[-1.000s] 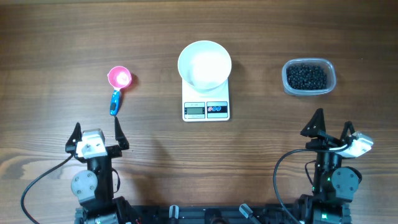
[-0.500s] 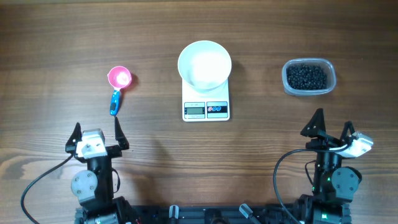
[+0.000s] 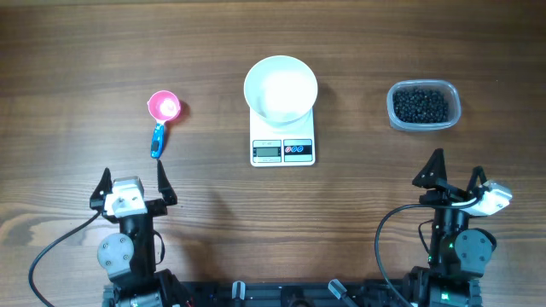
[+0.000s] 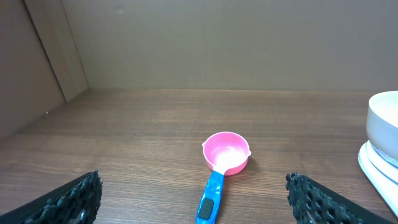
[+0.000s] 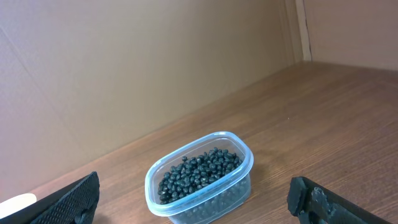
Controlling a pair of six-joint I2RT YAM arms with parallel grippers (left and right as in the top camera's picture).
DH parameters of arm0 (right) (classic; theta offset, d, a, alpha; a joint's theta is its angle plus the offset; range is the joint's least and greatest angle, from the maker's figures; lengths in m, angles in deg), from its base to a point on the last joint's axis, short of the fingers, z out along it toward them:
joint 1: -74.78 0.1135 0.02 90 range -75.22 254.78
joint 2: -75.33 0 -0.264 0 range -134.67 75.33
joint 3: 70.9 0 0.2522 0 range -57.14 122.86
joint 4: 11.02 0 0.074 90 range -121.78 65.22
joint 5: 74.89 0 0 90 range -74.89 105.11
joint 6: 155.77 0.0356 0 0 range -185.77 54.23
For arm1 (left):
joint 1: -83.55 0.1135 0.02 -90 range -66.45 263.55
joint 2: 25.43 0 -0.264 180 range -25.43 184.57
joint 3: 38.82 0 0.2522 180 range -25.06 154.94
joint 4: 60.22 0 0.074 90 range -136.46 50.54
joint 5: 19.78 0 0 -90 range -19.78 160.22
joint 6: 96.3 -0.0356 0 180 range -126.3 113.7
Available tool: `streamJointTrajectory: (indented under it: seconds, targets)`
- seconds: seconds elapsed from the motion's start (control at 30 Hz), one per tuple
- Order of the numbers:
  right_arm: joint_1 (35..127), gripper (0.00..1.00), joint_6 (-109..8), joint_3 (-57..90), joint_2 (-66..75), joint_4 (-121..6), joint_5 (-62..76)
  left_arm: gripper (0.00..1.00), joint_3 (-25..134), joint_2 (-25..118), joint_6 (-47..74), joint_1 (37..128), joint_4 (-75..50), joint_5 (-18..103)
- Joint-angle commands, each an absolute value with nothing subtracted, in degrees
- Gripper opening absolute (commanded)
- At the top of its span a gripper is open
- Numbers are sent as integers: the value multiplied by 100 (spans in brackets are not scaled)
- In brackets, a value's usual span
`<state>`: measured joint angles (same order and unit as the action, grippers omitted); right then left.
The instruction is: Scoop item into bowl and weigh 150g on scale
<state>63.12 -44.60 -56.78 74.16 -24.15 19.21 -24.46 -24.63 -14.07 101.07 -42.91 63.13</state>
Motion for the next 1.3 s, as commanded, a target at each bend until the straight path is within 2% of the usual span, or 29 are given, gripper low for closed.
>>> streamJointTrajectory:
  seconds: [0.0,0.7,1.27]
  targets:
    - [6336,100,-4414,-5685,7454,-2402,1899,100,-2475,-2500,-1335,10074,-4258,6372]
    - [6336,100,-4414,-5685,7454,-2402,1899,100,-2472,-2450,-832,10074,-4365,5458]
    - [6336,100,-4417,-5685,7454,-2402,1899,100,-2038,-2199,-131,10076,-4579,5421]
